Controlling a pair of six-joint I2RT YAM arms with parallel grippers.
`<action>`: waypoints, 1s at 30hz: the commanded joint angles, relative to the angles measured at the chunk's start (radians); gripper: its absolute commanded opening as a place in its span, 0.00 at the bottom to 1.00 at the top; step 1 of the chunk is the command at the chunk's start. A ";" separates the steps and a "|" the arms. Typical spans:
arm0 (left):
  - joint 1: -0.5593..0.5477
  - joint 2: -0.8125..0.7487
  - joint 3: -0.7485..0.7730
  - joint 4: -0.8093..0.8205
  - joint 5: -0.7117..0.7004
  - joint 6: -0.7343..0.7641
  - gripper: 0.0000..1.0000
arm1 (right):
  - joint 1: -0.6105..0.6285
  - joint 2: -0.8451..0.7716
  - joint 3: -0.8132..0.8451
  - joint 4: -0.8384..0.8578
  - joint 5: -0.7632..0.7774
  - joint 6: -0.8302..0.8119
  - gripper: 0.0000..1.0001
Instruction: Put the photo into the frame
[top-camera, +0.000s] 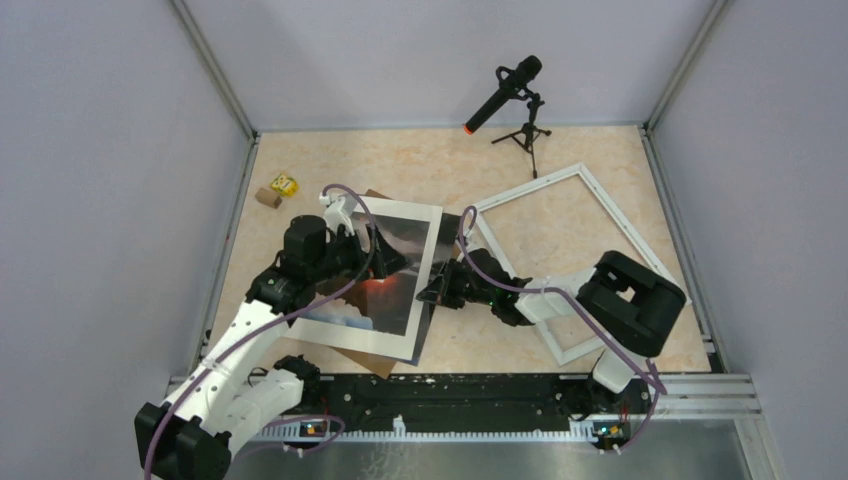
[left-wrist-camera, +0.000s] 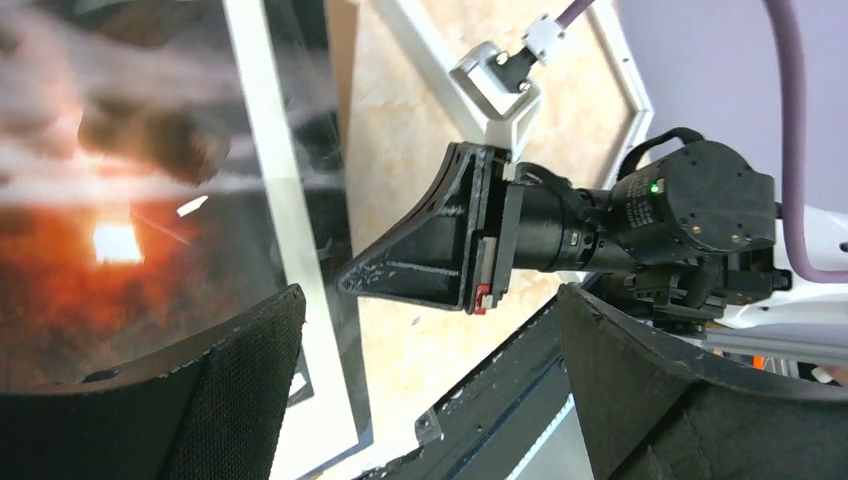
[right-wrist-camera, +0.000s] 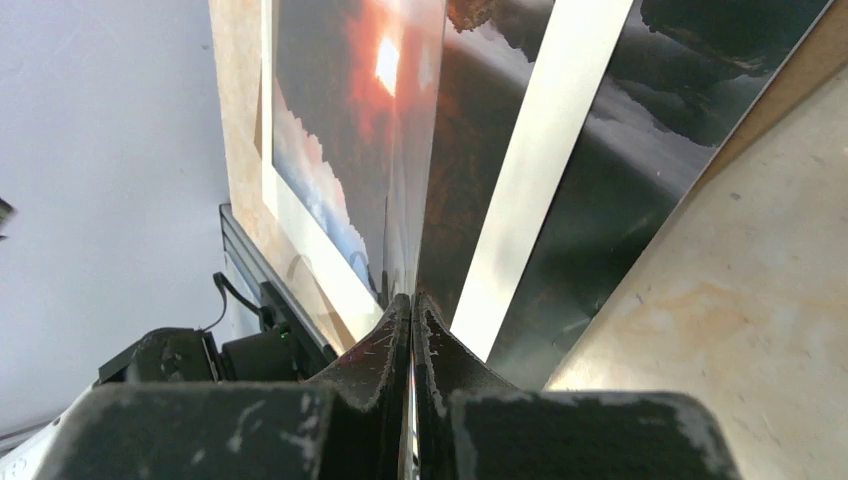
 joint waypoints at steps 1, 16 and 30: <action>-0.002 0.021 0.113 0.082 0.077 0.092 0.98 | -0.028 -0.145 0.014 -0.137 0.020 -0.116 0.00; -0.049 0.241 0.218 0.393 0.208 -0.071 0.98 | -0.212 -0.685 -0.030 -0.880 0.122 -0.426 0.00; -0.144 0.420 0.441 0.253 0.175 0.137 0.98 | -0.248 -0.898 0.111 -1.228 0.444 -0.535 0.00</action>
